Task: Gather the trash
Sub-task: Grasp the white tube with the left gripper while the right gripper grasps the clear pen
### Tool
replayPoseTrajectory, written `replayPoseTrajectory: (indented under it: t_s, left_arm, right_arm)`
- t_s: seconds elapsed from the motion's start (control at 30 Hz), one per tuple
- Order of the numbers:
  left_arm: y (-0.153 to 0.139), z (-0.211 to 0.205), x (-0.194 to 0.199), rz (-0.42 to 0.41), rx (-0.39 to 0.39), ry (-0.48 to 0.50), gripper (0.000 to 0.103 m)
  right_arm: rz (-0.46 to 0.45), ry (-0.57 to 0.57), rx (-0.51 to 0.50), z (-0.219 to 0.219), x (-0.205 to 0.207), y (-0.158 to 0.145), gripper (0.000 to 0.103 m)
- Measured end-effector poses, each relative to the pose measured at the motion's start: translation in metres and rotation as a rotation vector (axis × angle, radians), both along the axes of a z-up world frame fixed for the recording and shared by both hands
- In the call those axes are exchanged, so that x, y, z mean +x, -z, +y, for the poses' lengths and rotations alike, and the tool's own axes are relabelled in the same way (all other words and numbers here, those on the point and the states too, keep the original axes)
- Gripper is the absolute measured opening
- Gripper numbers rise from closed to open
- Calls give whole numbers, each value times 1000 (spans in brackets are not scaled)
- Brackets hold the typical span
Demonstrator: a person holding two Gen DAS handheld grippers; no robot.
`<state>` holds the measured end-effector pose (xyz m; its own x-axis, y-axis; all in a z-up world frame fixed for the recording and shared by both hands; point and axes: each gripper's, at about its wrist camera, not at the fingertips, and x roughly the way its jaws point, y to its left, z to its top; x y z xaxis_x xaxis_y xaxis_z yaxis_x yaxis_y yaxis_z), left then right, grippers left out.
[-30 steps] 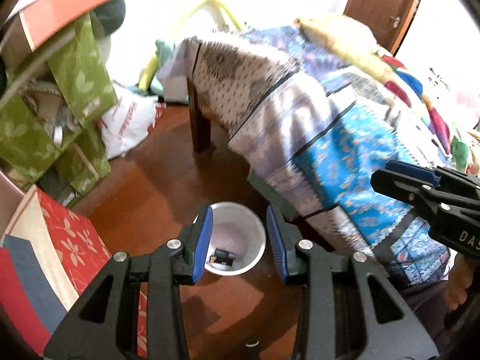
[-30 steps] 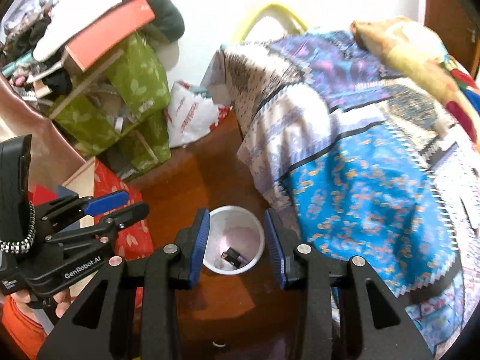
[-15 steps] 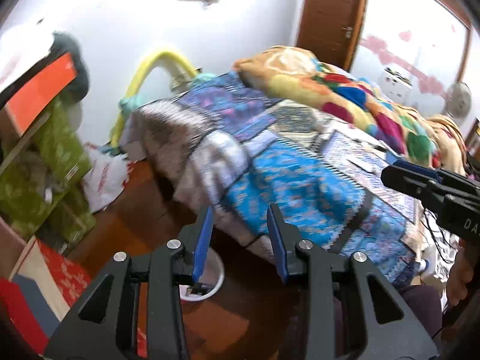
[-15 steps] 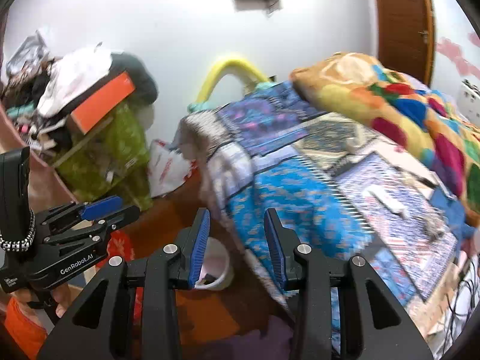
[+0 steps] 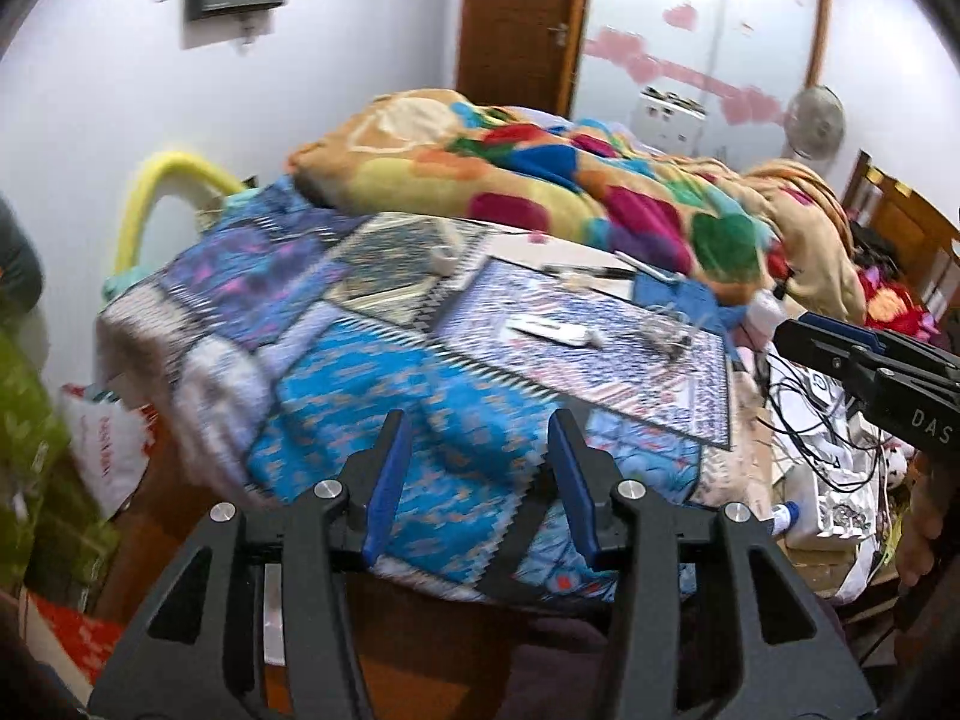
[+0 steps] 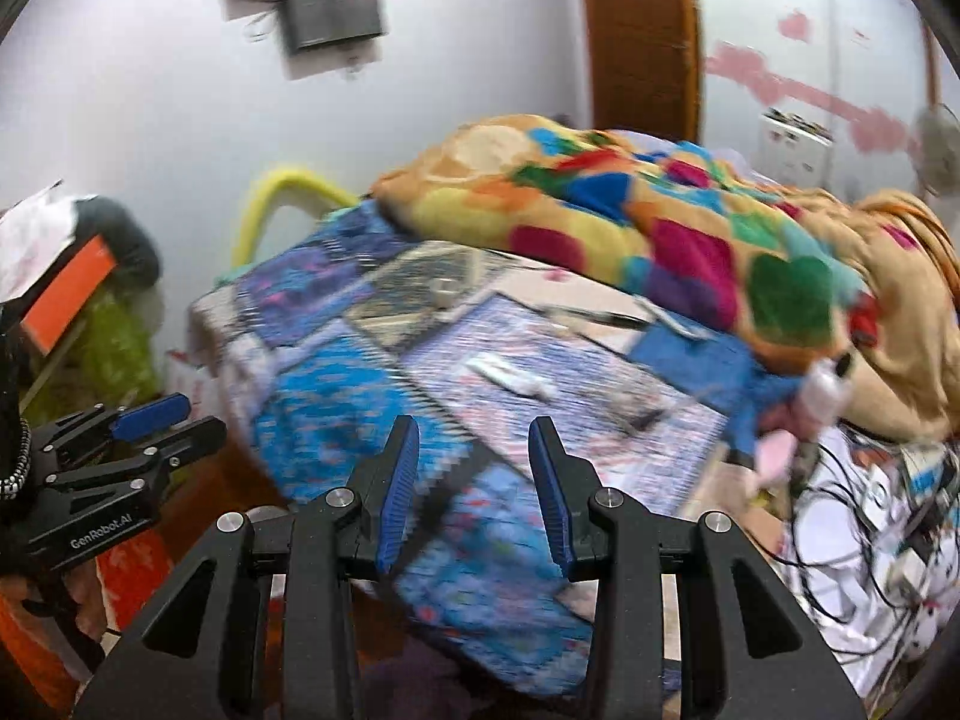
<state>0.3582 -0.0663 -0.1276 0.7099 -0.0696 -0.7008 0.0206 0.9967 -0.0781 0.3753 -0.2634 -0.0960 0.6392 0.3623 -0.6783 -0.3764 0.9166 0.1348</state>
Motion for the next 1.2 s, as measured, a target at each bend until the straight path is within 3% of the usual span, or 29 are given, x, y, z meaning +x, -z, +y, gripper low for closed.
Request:
replayPoseTrajectory:
  t_s: [0.2,0.3,0.43,0.6,0.83,1.07,1.2]
  left_arm:
    - [25,-38,44,35,-13,48,52]
    - [45,-50,71,84,-56,52,53]
    - [72,-60,106,148,-105,51,53]
    - [98,-70,144,193,-94,40,53]
    - [123,-84,183,216,-123,19,53]
    - [136,-97,205,188,-97,-29,53]
    - [144,-97,211,167,-73,-56,54]
  right_arm:
    - [52,112,1,-50,27,19,35]
    - [86,151,17,-69,43,32,35]
    - [124,167,50,-82,64,48,35]
    - [158,173,64,-86,90,70,35]
    - [213,207,80,-91,139,102,35]
    - [318,251,205,-99,177,130,35]
    - [286,255,144,-87,175,133,35]
